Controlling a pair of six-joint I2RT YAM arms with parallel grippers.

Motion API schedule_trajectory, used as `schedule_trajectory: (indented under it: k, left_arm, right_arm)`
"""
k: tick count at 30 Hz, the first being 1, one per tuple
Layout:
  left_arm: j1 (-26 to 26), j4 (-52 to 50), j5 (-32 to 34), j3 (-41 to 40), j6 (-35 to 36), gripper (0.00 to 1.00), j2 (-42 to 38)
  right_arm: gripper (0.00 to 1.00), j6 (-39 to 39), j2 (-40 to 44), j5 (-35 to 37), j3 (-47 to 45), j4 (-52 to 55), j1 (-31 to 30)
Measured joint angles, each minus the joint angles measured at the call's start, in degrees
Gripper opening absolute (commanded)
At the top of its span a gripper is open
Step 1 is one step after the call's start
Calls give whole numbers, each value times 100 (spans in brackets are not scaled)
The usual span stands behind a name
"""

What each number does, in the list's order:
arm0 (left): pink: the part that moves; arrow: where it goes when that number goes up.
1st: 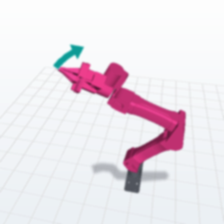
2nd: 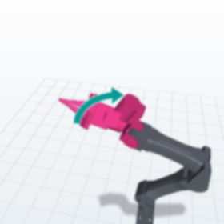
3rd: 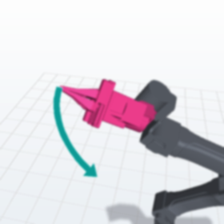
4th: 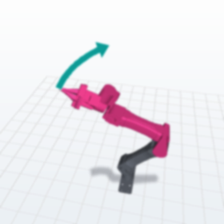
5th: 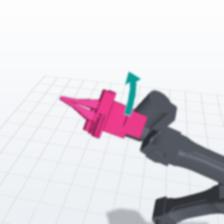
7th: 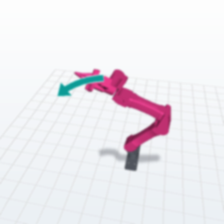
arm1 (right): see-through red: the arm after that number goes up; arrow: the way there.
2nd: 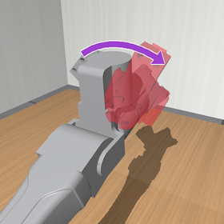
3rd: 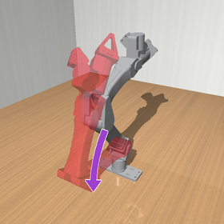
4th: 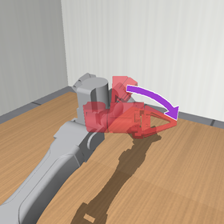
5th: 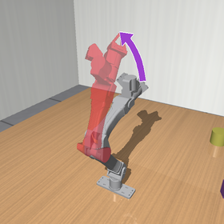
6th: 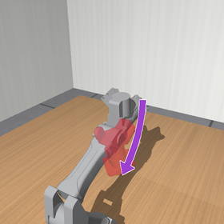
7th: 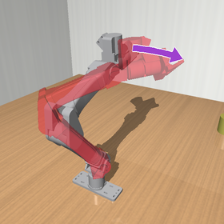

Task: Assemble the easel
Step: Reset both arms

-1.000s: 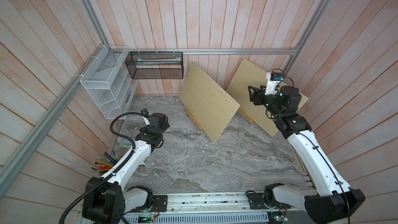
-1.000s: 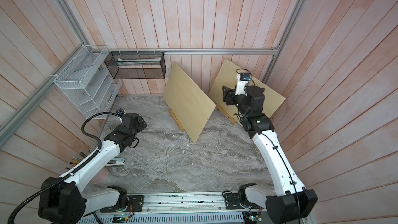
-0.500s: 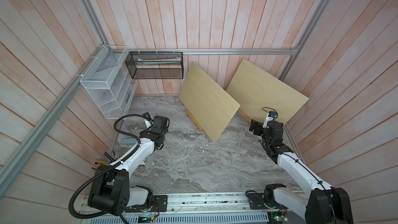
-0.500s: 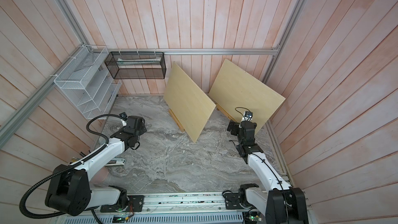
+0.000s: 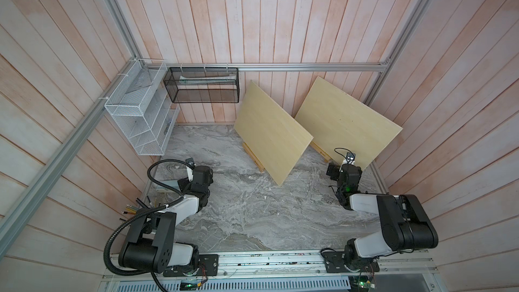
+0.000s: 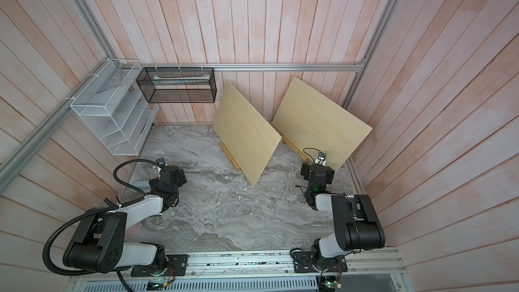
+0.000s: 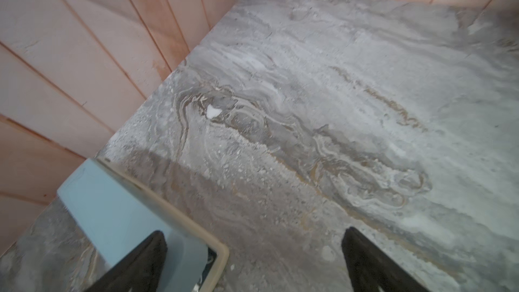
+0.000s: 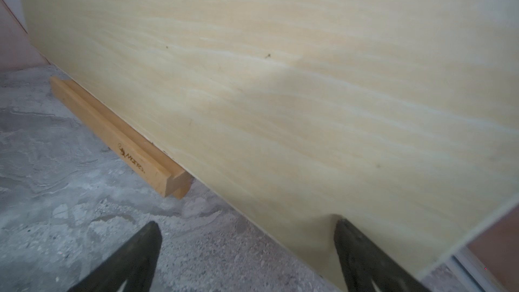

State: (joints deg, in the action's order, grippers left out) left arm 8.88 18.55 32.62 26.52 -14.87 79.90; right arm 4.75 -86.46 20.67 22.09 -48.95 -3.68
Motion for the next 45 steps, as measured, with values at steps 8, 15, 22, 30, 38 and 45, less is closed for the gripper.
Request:
schedule_trajectory:
  k: [8,15,22,30,38,45]
  left_arm:
    - [-199,2378,-498,-378,916,100,404]
    - [-925,4162,-1790,-1169,1119,100,946]
    - [-935,4769,-2192,-1207,1119,100,979]
    - [-935,4942,-2277,-1207,1121,100,979]
    - [-935,4968,-2319,-1207,1121,100,979]
    - [-935,4968,-2319,-1207,1121,100,979]
  right_arm:
    - [98,-136,-313,-605,-1386,-2527,391]
    - [98,-140,-313,-1075,-1115,-2765,483]
    - [98,-140,-313,-1176,-1102,-2802,492]
    - [98,-177,-313,-1134,-1102,-2826,426]
    - [98,-295,-313,-1051,-1115,-2949,306]
    - [98,-293,-313,-1191,-1115,-2944,389]
